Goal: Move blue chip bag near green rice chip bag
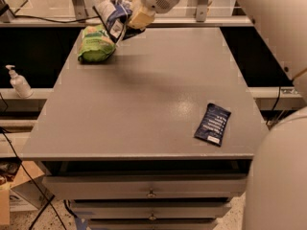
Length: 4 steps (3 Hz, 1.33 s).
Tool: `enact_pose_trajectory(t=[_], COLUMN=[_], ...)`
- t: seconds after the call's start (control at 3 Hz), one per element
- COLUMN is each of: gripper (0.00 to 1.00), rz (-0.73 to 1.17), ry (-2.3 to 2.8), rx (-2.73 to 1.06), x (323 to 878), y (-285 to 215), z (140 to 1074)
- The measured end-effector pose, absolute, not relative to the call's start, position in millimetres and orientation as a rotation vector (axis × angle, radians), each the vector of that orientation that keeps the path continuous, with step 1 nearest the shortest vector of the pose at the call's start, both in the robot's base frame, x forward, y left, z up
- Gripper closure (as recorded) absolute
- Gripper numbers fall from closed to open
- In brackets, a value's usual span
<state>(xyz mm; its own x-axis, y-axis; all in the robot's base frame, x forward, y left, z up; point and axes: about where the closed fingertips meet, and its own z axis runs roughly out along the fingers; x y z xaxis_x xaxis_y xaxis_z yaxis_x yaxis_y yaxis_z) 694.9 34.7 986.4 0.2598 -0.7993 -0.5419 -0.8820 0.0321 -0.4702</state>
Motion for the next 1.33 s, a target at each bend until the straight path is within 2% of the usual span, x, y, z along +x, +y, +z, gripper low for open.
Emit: enact_pose_trajectory(t=[0.67, 1.0, 1.33], gripper=[0.12, 0.0, 0.0], rz=[0.173, 0.167, 0.169], ry=[1.607, 1.667, 1.673], rx=[-1.712, -1.617, -1.607], x=[738.7, 756.6, 757.7], y=[43.8, 31.5, 31.2], z=[978.3, 985.4, 986.7])
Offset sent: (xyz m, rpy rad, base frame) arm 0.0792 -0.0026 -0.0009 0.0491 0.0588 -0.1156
